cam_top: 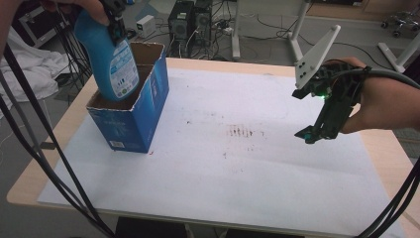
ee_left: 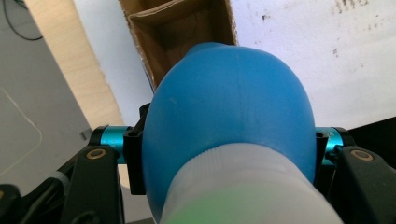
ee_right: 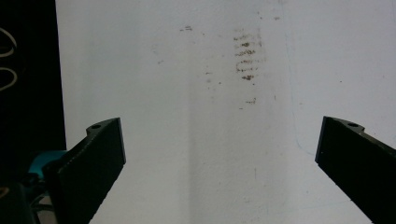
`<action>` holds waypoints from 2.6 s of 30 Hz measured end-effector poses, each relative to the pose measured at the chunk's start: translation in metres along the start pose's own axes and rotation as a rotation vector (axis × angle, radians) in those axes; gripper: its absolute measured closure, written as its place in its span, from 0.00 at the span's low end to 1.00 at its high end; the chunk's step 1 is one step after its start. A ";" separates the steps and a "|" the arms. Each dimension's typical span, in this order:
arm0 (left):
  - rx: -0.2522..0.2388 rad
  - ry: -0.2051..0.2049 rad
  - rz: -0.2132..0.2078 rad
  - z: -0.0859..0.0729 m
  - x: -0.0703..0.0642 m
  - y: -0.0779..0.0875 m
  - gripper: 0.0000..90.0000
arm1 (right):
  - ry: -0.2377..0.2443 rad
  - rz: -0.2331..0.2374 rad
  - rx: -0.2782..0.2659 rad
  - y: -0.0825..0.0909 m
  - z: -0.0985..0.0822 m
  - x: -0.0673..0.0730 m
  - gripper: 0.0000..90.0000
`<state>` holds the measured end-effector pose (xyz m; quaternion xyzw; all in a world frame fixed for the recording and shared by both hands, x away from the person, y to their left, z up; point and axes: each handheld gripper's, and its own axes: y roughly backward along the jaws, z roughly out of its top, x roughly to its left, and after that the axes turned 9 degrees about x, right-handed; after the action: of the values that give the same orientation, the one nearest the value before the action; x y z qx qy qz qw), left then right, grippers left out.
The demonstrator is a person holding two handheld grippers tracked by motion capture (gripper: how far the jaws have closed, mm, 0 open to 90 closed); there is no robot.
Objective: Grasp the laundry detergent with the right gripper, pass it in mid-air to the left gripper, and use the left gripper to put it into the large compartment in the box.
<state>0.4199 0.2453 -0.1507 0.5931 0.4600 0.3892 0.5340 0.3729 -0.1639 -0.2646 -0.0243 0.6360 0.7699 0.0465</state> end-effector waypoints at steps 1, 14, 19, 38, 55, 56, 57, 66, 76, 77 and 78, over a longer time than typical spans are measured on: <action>0.011 -0.015 -0.001 0.002 0.002 -0.005 0.43 | 0.004 -0.001 0.002 0.000 0.000 0.000 0.01; 0.074 -0.257 0.015 0.016 0.006 -0.067 0.43 | -0.004 -0.016 0.017 -0.002 -0.001 0.004 0.01; 0.078 -0.431 0.033 0.018 0.006 -0.086 0.43 | -0.006 -0.017 0.027 -0.002 -0.002 0.005 0.01; 0.096 -0.721 0.088 0.027 0.006 -0.141 0.42 | -0.011 -0.004 0.052 -0.012 0.000 0.005 0.01; 0.073 -0.720 0.062 0.027 0.006 -0.140 0.34 | -0.012 0.007 0.061 -0.020 0.002 0.004 0.01; 0.072 -0.717 0.062 0.027 0.005 -0.139 0.32 | -0.012 0.006 0.060 -0.020 0.002 0.004 0.01; 0.072 -0.717 0.062 0.027 0.005 -0.139 0.30 | -0.012 0.006 0.060 -0.020 0.002 0.004 0.01; 0.078 -0.705 0.088 0.021 0.004 -0.124 0.28 | -0.004 0.008 0.061 -0.019 0.003 0.005 0.01; 0.062 -0.726 0.130 0.011 -0.004 -0.091 0.21 | -0.018 0.016 0.068 -0.020 -0.001 0.000 0.01; 0.060 -0.734 0.135 0.009 -0.007 -0.083 0.21 | -0.023 0.020 0.071 -0.018 -0.001 -0.001 0.01; 0.060 -0.734 0.135 0.009 -0.007 -0.083 0.21 | -0.023 0.020 0.071 -0.018 -0.001 -0.001 0.01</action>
<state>0.4162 0.2366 -0.2338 0.7376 0.2089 0.1712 0.6189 0.3756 -0.1614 -0.2828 -0.0074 0.6623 0.7477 0.0469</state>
